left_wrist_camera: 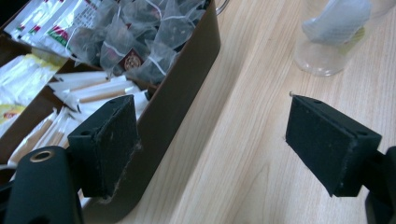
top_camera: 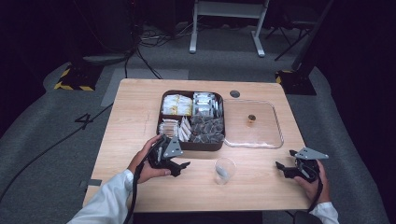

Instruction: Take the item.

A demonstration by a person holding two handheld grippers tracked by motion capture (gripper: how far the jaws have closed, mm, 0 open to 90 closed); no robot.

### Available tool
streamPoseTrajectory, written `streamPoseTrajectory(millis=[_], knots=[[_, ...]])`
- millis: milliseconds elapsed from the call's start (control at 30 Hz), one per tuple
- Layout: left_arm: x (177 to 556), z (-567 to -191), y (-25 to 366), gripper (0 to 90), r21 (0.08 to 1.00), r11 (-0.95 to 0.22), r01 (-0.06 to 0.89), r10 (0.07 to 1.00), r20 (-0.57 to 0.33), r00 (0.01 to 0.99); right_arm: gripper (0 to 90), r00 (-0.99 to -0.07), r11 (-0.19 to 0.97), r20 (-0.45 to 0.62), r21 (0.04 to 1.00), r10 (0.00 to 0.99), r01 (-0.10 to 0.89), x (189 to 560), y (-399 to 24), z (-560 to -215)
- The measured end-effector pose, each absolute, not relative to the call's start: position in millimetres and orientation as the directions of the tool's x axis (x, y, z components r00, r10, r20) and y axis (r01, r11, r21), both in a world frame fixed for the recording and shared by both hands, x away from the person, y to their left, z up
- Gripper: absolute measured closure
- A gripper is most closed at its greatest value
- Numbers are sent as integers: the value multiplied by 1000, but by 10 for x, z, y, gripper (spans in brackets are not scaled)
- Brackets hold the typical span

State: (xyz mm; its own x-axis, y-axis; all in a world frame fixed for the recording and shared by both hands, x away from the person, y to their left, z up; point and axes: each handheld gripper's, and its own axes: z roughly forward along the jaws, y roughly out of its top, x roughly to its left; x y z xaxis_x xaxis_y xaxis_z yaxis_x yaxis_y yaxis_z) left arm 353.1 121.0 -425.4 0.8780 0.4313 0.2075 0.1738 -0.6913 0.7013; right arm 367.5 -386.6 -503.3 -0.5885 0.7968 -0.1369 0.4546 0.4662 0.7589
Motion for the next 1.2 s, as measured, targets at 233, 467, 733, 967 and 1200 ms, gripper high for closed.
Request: streamPoseTrajectory(millis=[233,467,733,967,1200], knots=[[3495,-4335,1355,173,675,-711,197,452,224,863,178,-588,468,-140,759,796,453,3673,-3865,-5033],[3417,-4442,1494,171,643,-733,223,471,243,848,178,-588,468,-141,760,796,452,3672,-3864,-5034],[3342,-4542,1653,169,625,-738,253,490,239,838,174,-584,463,-136,758,801,459,3679,-3868,-5033],[3336,-4662,1852,170,628,-717,304,511,177,841,176,-585,460,-130,759,801,461,3681,-3871,-5033],[3310,-4827,2004,174,649,-678,345,546,131,827,176,-586,465,-138,759,799,456,3678,-3868,-5034]])
